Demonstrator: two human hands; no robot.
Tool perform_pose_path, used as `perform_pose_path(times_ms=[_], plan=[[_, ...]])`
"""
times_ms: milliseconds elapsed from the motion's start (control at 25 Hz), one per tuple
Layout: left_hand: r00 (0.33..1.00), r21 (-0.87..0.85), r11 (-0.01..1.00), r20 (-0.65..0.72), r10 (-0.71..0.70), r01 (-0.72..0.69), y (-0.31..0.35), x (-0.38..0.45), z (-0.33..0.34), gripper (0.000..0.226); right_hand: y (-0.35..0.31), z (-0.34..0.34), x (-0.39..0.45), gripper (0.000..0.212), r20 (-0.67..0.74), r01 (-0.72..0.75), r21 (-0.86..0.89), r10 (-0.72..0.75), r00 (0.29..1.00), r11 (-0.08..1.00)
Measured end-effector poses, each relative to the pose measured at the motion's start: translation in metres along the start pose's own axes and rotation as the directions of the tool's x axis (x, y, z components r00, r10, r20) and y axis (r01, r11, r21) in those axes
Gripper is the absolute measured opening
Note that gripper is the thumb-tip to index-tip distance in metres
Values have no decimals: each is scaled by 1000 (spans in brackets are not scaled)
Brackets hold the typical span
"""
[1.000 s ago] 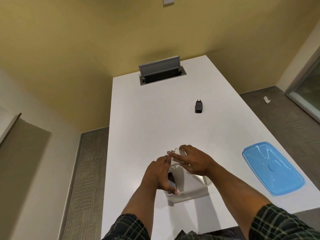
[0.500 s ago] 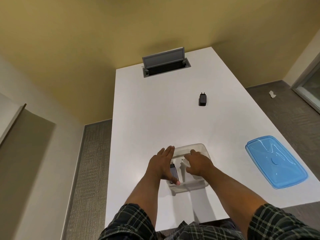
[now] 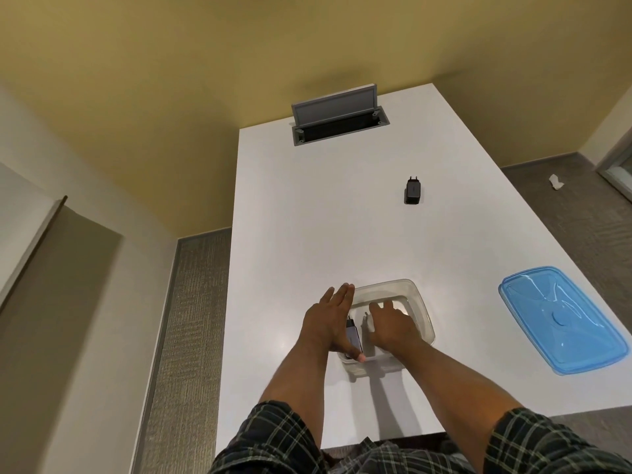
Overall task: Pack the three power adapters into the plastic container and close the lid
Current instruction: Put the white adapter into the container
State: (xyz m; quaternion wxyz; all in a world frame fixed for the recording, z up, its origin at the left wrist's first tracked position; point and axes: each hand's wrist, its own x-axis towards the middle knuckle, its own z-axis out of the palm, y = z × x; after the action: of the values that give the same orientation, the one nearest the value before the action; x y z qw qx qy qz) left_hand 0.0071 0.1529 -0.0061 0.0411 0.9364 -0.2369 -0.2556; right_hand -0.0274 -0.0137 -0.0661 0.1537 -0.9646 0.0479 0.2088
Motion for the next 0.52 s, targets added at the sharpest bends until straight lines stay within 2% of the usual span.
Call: perform_pose_path(times_ms=[360,520], plan=[[1000,27,1000,0,10,-10,-3,5,5,156,-16,0,8,44,73,-41,101,34,997,994],[1000,30,1000,4,10,-10,-2,6,4,158,-8,-11,5,43,94,7,88,-16,995,996]])
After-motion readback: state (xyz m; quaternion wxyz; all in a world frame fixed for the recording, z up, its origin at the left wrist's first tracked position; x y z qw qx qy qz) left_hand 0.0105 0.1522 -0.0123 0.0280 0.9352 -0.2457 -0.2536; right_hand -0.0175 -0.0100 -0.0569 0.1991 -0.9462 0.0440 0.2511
